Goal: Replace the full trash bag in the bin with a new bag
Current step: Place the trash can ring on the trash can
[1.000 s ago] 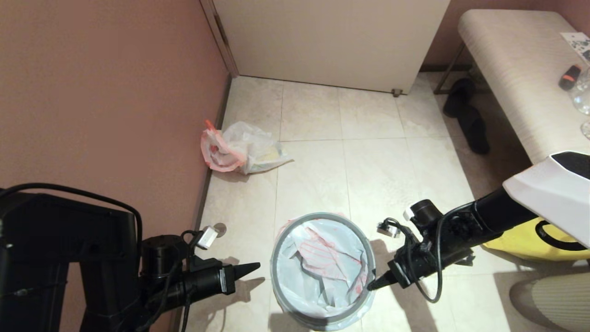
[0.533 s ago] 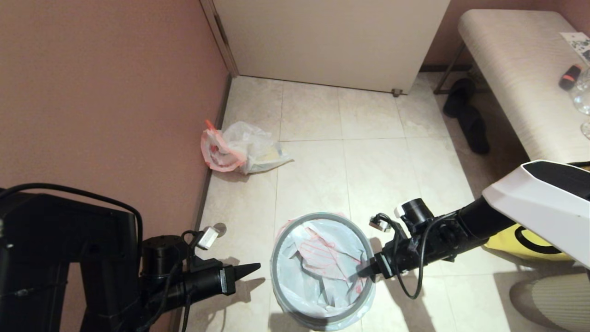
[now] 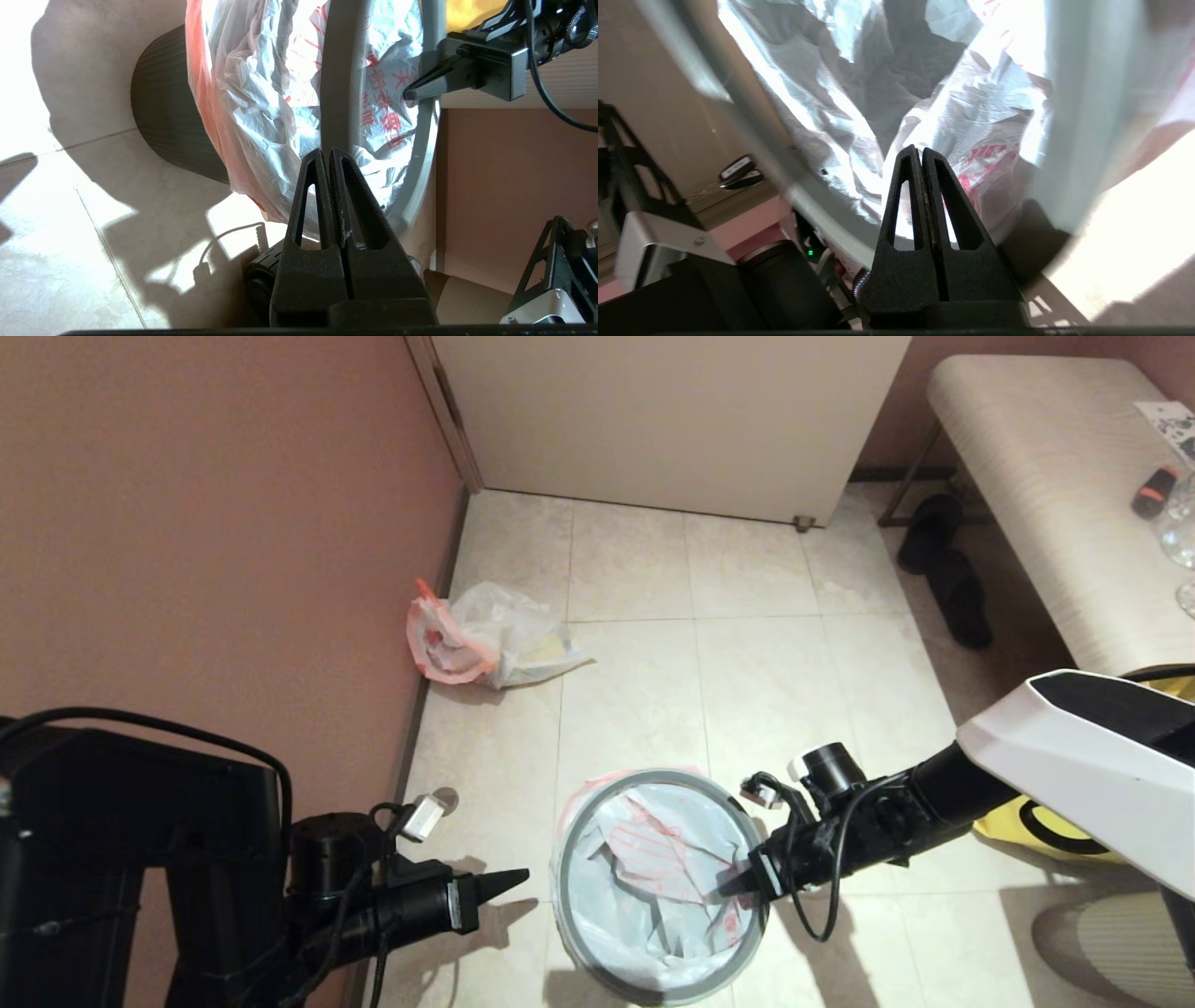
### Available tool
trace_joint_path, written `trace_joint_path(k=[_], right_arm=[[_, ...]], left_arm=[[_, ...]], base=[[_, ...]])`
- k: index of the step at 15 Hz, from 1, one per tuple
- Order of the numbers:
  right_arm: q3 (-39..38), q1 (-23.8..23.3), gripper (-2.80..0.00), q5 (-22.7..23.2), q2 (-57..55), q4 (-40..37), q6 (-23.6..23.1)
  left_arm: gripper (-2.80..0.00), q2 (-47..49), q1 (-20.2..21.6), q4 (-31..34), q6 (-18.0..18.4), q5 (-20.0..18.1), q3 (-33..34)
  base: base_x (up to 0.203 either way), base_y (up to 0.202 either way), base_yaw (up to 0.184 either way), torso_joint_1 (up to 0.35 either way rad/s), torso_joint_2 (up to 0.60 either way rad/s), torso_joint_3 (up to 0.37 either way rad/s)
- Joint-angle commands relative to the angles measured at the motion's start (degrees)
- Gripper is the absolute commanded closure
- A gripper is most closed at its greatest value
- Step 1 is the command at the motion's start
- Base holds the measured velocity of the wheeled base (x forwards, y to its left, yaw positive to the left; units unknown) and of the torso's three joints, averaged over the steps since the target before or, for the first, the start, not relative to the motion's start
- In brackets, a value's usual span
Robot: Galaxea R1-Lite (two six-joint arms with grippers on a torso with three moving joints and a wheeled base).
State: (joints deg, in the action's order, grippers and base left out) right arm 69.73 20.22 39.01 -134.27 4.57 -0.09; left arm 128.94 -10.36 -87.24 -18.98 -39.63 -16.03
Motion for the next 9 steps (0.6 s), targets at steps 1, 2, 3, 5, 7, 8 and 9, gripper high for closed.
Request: trace_joint_path(k=[1,2,3,5,7,8,9], right_arm=[[0.15,0.56,0.00,-0.25,-0.63,0.09,0.01],[0.15,0.79,0.00,-0.33,-0.48,0.08,0.01],[0.15,1.05,0.00,-0.34,-0.47,0.00,-0.08],[-0.37,1.22,0.00,-0.42,0.47,0.08,-0.11],[-0.47,1.58,0.00,-0.42,1.64,0.09,-0.08],[-0.48,1.97,0.00,-0.42,1.73,0.08,-0.08],[-0.73,2.53,0.00,-0.43,1.81,0.09,-0.08]], left_arm=[[0.00,0.08,-0.01,-2.72,-0.10,-0.19,-0.05],[0.00,0.17,-0.01,-2.72,-0.09,-0.19,-0.05],[0.00,0.17,-0.01,-2.72,-0.09,-0.18,-0.05],[0.00,0.17,-0.27,-2.72,-0.09,-0.18,-0.05],[0.00,0.26,-0.27,-2.72,-0.09,-0.18,-0.04],[0.00,0.26,-0.27,-2.72,-0.10,-0.18,0.02],[0.00,0.26,-0.27,-2.72,-0.09,-0.18,0.00]], base=[[0.000,0.000,0.000,0.000,0.00,0.000],[0.000,0.000,0.000,0.000,0.00,0.000],[0.000,0.000,0.000,0.000,0.00,0.000],[0.000,0.000,0.000,0.000,0.00,0.000],[0.000,0.000,0.000,0.000,0.00,0.000],[0.000,0.000,0.000,0.000,0.00,0.000],[0.000,0.000,0.000,0.000,0.00,0.000]])
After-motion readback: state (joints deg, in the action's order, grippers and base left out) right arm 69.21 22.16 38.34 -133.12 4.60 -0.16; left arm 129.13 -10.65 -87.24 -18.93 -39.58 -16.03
